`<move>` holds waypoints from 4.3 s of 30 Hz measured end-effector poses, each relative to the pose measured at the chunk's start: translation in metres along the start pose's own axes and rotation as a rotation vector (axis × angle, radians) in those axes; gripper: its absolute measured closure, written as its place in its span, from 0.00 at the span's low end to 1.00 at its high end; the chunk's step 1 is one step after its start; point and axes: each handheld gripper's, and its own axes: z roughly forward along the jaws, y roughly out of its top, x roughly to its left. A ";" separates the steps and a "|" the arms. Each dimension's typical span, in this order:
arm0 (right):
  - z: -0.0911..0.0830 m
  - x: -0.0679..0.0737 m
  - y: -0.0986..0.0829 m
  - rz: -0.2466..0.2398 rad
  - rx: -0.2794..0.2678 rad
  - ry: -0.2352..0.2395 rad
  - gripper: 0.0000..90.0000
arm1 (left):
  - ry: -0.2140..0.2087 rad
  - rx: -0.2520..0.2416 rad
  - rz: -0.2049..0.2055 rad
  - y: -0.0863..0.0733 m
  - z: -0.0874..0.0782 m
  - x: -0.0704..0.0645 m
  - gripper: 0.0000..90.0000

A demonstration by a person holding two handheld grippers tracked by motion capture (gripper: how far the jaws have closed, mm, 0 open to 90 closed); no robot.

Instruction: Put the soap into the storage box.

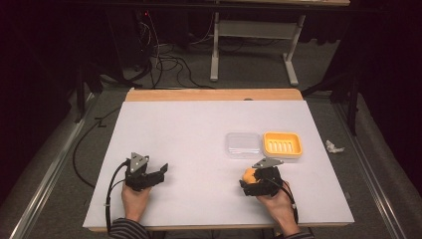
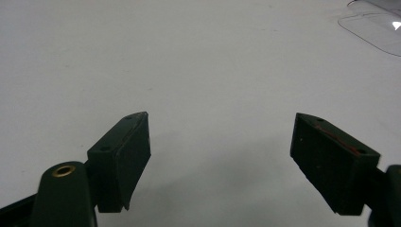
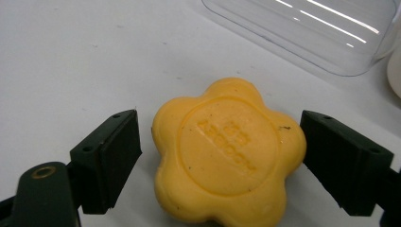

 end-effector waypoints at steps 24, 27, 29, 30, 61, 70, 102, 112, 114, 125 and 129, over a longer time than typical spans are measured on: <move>0.003 -0.003 -0.001 -0.013 0.007 0.009 0.29 | 0.002 0.008 0.001 0.000 0.001 0.000 0.25; 0.002 -0.003 -0.002 -0.016 0.004 0.008 0.29 | 0.002 0.007 0.001 0.000 0.001 0.000 0.25; 0.000 -0.005 -0.003 -0.023 -0.006 0.013 0.29 | 0.002 0.005 -0.001 0.000 0.001 0.000 0.25; 0.000 -0.005 -0.003 -0.023 -0.006 0.013 0.29 | 0.002 0.005 -0.001 0.000 0.001 0.000 0.25; -0.031 -0.025 0.004 0.009 -0.088 0.022 0.30 | 0.003 0.010 -0.006 0.000 0.001 0.000 0.25; -0.043 -0.034 0.009 0.009 -0.112 0.012 0.31 | 0.003 0.009 -0.005 0.000 0.001 0.000 0.25; -0.069 -0.085 0.025 0.075 -0.140 -0.063 0.31 | 0.013 0.011 -0.003 0.000 0.002 0.001 0.25; -0.073 -0.099 0.034 0.095 -0.136 -0.094 0.31 | 0.010 0.008 -0.008 0.000 0.002 0.001 0.25; -0.074 -0.103 0.037 0.100 -0.130 -0.101 0.31 | 0.008 0.006 -0.007 0.000 0.001 0.000 0.25; -0.066 -0.121 0.044 0.133 -0.097 -0.127 0.31 | 0.006 0.008 -0.003 0.000 0.001 0.001 0.25; -0.060 -0.126 0.045 0.146 -0.073 -0.135 0.31 | 0.005 0.007 -0.008 0.000 0.001 0.000 0.25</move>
